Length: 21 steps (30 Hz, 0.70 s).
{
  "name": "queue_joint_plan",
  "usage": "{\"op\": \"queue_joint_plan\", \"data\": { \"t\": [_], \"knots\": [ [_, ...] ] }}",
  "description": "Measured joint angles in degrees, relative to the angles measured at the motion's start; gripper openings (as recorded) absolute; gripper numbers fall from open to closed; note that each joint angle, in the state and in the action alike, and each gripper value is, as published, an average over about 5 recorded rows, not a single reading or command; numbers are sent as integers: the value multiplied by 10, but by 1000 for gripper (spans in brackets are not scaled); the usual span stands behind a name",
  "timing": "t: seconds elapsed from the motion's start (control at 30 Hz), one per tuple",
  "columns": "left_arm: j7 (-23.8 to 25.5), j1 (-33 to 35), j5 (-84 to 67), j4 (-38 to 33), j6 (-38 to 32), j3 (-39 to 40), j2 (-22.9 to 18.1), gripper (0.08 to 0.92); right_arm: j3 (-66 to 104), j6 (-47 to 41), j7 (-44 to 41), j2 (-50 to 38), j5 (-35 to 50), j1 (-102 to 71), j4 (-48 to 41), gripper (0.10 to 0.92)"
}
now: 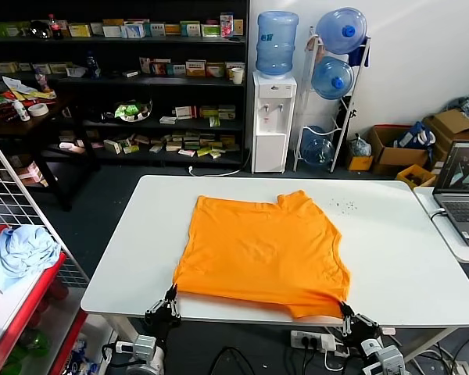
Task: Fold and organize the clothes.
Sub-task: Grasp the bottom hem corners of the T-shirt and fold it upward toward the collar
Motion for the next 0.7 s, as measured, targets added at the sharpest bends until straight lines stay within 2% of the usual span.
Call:
{"op": "queue_joint_plan", "data": {
  "t": [0.3,0.7],
  "knots": [
    [2,-33,11,15,-4,14,5,104,-18,15,14,-13,16,64,-32,125],
    [3,-113,14,81,-5,41,7,104,-46,27,19,-22,36,165,-110,125]
  ]
}}
